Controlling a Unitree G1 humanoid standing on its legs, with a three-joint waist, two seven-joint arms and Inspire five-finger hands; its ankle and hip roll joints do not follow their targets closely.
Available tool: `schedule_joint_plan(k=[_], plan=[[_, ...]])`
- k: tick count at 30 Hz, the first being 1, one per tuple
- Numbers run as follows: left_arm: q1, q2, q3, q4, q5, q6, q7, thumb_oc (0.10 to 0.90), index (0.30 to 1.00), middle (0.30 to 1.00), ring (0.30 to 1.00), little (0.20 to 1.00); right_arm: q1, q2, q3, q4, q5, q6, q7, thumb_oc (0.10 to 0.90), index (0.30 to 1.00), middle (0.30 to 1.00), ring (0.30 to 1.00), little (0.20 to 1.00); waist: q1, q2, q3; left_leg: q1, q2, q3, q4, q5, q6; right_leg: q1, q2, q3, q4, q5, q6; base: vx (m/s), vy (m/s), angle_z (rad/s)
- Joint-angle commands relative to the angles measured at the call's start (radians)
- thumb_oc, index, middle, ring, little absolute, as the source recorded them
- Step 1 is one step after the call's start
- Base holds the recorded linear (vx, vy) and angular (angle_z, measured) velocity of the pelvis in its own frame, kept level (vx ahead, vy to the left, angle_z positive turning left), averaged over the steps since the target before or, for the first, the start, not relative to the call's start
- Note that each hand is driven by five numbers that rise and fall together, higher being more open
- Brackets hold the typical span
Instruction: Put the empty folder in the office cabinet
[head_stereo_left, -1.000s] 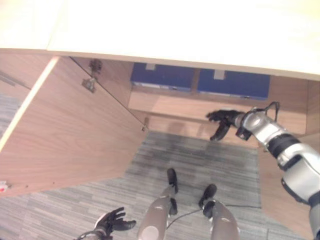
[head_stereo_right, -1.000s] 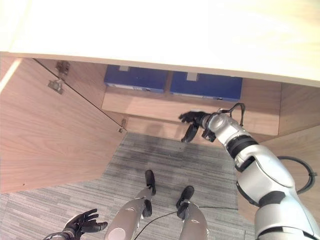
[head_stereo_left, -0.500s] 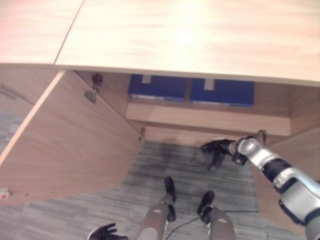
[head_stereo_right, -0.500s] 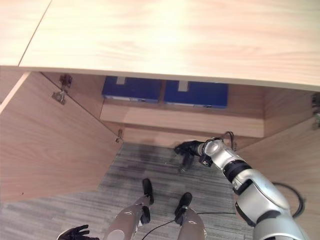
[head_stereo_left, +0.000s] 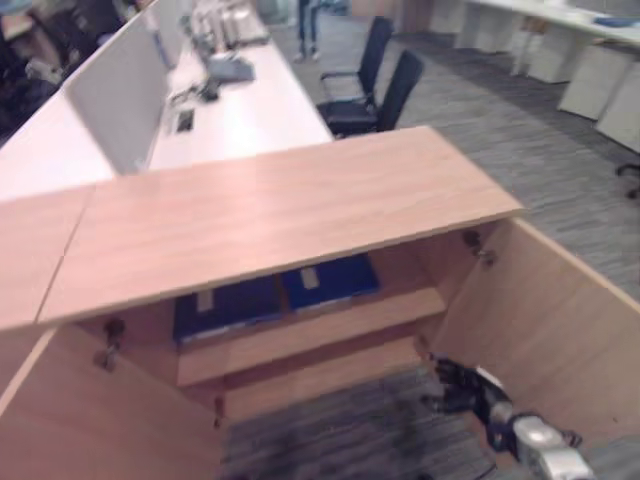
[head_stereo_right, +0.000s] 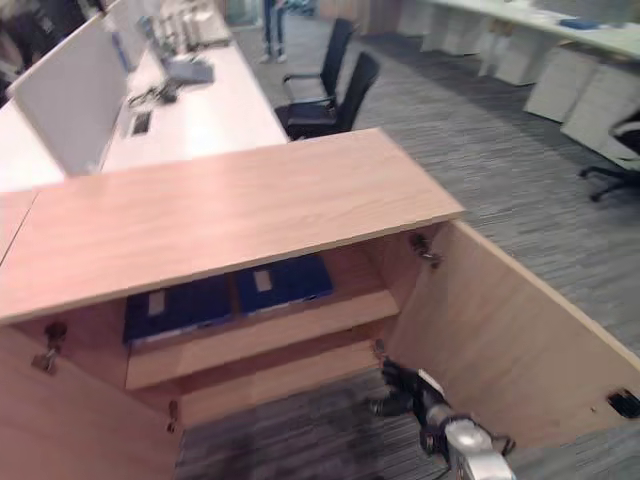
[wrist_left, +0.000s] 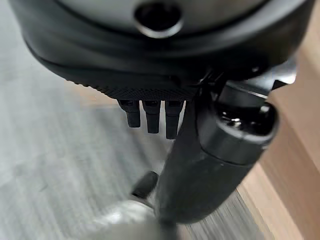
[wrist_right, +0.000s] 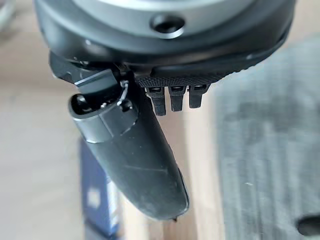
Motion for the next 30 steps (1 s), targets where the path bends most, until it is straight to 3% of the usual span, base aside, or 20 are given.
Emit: schedule_joint_plan(k=[1,6,12,14,16,17,20,22,23,24,25,27,30], plan=[[-0.063,0.001,-0.031,0.025,0.065,-0.020,0.006,0.800,0.900,0.900,0.900,0.900,-0.103,0.062,-0.041,0.000,0.019,-0.076,-0.026,0.800,0.900,0.900,0.900,0.900,-0.017,-0.054,-0.030,0.011,-0.019,-0.040,-0.001,-0.065,-0.036,-0.064,-0.016,0.041,0.020,0.049,0.069,0.05,-0.135,-0.57],[-0.076,-0.021,-0.051,0.037,0.083,-0.019,0.011,0.800,0.900,0.900,0.900,0.900,-0.070,0.070,-0.076,0.011,0.025,-0.084,-0.060,0.800,0.900,0.900,0.900,0.900,-0.053,-0.064,-0.050,0.029,0.011,0.010,-0.001,-0.059,-0.054,-0.065,0.035,0.084,-0.026,0.015,0.049,0.03,-0.129,-0.53],[-0.073,-0.033,-0.027,0.071,0.079,-0.007,0.016,0.800,0.900,0.900,0.900,0.900,-0.001,0.066,-0.197,0.028,0.080,-0.111,-0.108,0.800,0.900,0.900,0.900,0.900,-0.135,-0.075,-0.078,0.061,0.066,0.090,0.007,-0.049,-0.086,-0.071,0.102,0.157,-0.050,-0.021,0.029,0.05,-0.136,-0.35],[-0.073,-0.033,-0.027,0.072,0.079,-0.007,0.016,0.800,0.900,0.900,0.900,0.900,0.000,0.066,-0.198,0.027,0.080,-0.110,-0.108,0.800,0.900,0.900,0.900,0.900,-0.132,-0.075,-0.078,0.063,0.067,0.093,0.007,-0.048,-0.088,-0.071,0.103,0.160,-0.050,-0.022,0.028,0.04,-0.070,-0.47],[-0.055,-0.021,0.009,0.087,0.072,0.001,0.019,0.800,0.900,0.900,0.900,0.900,0.016,0.040,-0.270,0.048,0.085,-0.122,-0.141,0.800,0.900,0.900,0.900,0.900,-0.161,-0.077,-0.085,0.087,0.095,0.135,0.035,-0.058,-0.101,-0.069,0.137,0.205,-0.051,-0.043,0.018,0.09,-0.171,-0.39],[-0.038,-0.007,0.072,0.096,0.026,0.008,0.020,0.800,0.900,0.900,0.900,0.900,0.026,-0.004,-0.329,0.044,0.022,-0.131,-0.184,0.800,0.900,0.900,0.900,0.900,-0.176,-0.076,-0.092,0.099,0.110,0.154,0.046,-0.060,-0.107,-0.067,0.152,0.223,-0.052,-0.052,0.013,0.09,-0.153,-0.20],[-0.034,0.008,0.146,0.111,-0.044,0.019,0.032,0.800,0.900,0.900,0.900,0.900,0.043,-0.049,-0.387,0.021,-0.024,-0.134,-0.212,0.800,0.900,0.900,0.900,0.900,-0.180,-0.074,-0.096,0.112,0.126,0.167,0.064,-0.063,-0.115,-0.062,0.168,0.242,-0.049,-0.061,0.006,0.06,-0.101,-0.80],[-0.031,0.022,0.179,0.111,-0.075,0.020,0.044,0.800,0.900,0.900,0.900,0.900,0.032,-0.128,-0.450,0.027,-0.057,-0.145,-0.234,0.800,0.900,0.900,0.900,0.900,-0.181,-0.081,-0.090,0.105,0.149,0.145,0.109,-0.052,-0.128,-0.057,0.186,0.271,-0.047,-0.074,-0.003,0.04,-0.098,-0.21],[-0.030,0.025,0.189,0.114,-0.113,0.016,0.043,0.800,0.900,0.900,0.900,0.900,0.005,-0.172,-0.454,0.030,-0.062,-0.159,-0.241,0.800,0.900,0.900,0.900,0.900,-0.162,-0.082,-0.077,0.087,0.151,0.069,0.146,-0.044,-0.144,-0.056,0.205,0.304,-0.048,-0.079,-0.013,0.02,-0.067,-0.28],[-0.030,0.025,0.189,0.114,-0.113,0.016,0.043,0.800,0.900,0.900,0.900,0.900,0.004,-0.172,-0.453,0.031,-0.062,-0.159,-0.241,0.800,0.900,0.900,0.900,0.900,-0.162,-0.082,-0.077,0.087,0.151,0.069,0.147,-0.044,-0.144,-0.056,0.205,0.304,-0.048,-0.079,-0.013,0.02,-0.027,-0.93],[-0.021,0.036,0.205,0.117,-0.147,0.013,0.042,0.800,0.900,0.900,0.900,0.900,-0.024,-0.200,-0.449,0.014,-0.068,-0.164,-0.234,0.800,0.900,0.900,0.900,0.900,-0.135,-0.080,-0.077,0.082,0.120,-0.039,0.116,-0.071,-0.136,-0.053,0.217,0.342,-0.058,-0.086,-0.016,0.01,0.010,-1.11],[-0.021,0.038,0.210,0.120,-0.151,0.012,0.044,0.800,0.900,0.900,0.900,0.900,-0.029,-0.211,-0.452,0.022,-0.068,-0.166,-0.232,0.800,0.900,0.900,0.900,0.900,-0.129,-0.076,-0.081,0.091,0.107,-0.066,0.087,-0.086,-0.129,-0.051,0.219,0.349,-0.062,-0.088,-0.014,0.04,0.012,-0.99],[-0.010,0.042,0.194,0.129,-0.128,0.018,0.035,0.800,0.900,0.900,0.900,0.900,-0.049,-0.259,-0.478,0.022,-0.051,-0.171,-0.224,0.800,0.900,0.900,0.900,0.900,-0.129,-0.064,-0.100,0.107,0.103,-0.069,0.027,-0.060,-0.135,-0.049,0.221,0.349,-0.082,-0.088,-0.012,0.05,0.002,-0.10]])
